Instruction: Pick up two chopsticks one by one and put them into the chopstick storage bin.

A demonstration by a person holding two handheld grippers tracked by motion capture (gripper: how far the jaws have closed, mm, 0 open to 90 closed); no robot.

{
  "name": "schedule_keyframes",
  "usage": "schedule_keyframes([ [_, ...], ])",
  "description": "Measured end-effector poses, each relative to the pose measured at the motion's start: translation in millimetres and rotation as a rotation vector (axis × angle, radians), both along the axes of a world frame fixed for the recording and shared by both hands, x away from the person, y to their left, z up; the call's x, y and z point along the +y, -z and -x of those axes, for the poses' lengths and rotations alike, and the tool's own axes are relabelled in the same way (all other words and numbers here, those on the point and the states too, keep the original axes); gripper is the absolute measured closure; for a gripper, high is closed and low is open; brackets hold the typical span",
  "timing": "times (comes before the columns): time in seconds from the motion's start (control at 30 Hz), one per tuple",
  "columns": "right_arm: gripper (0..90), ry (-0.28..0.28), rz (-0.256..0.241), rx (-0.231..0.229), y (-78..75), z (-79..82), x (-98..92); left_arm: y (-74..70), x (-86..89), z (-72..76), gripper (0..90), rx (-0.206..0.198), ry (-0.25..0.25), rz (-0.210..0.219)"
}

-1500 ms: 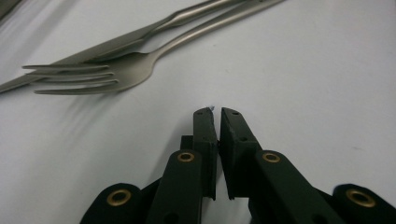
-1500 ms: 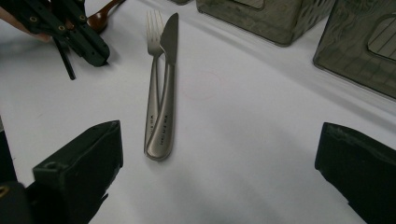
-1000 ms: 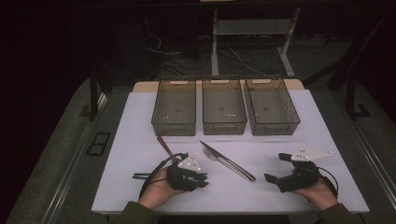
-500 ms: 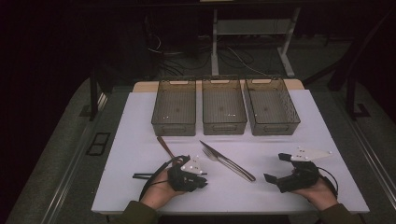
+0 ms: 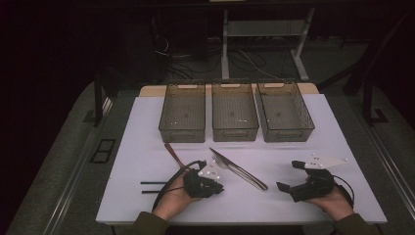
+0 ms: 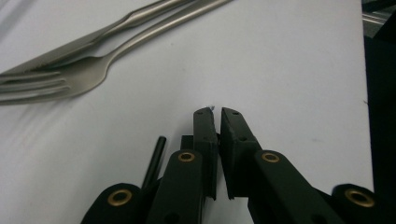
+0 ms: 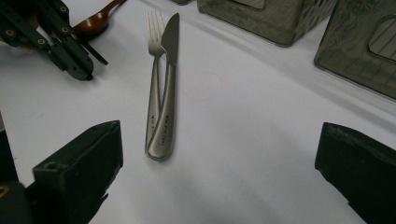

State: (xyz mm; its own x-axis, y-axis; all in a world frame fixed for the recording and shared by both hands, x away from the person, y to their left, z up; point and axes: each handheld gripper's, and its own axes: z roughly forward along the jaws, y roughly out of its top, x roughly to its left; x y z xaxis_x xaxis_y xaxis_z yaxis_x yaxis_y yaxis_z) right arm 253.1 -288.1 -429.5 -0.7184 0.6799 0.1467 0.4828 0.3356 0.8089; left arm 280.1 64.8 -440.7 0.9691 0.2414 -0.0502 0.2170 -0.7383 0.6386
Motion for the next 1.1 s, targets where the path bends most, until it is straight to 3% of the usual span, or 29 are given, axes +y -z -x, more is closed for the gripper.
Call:
schedule_keyframes([
  [0.3, 1.2, -0.002, 0.001, 0.000, 0.2, -0.2, 0.1, 2.0, -5.9, -5.9, 84.3, 0.017, -0.036, 0.038],
  [0.33, 1.2, -0.002, 0.001, -0.001, 0.2, -0.3, 0.0, 0.6, -4.6, -5.8, 81.9, 0.018, -0.030, 0.036],
  [0.53, 1.2, -0.004, 0.001, 0.002, 0.4, -0.3, 0.0, -10.8, 7.4, -1.4, 69.4, 0.042, -0.023, 0.112],
  [0.87, 1.2, -0.008, -0.004, 0.003, 1.1, 0.2, -0.2, -29.2, 54.5, 8.0, 54.1, 0.018, -0.056, 0.167],
  [1.1, 1.2, -0.010, -0.002, 0.003, 1.3, 0.2, -1.3, -32.7, 104.2, 13.9, 57.1, -0.009, -0.109, 0.180],
])
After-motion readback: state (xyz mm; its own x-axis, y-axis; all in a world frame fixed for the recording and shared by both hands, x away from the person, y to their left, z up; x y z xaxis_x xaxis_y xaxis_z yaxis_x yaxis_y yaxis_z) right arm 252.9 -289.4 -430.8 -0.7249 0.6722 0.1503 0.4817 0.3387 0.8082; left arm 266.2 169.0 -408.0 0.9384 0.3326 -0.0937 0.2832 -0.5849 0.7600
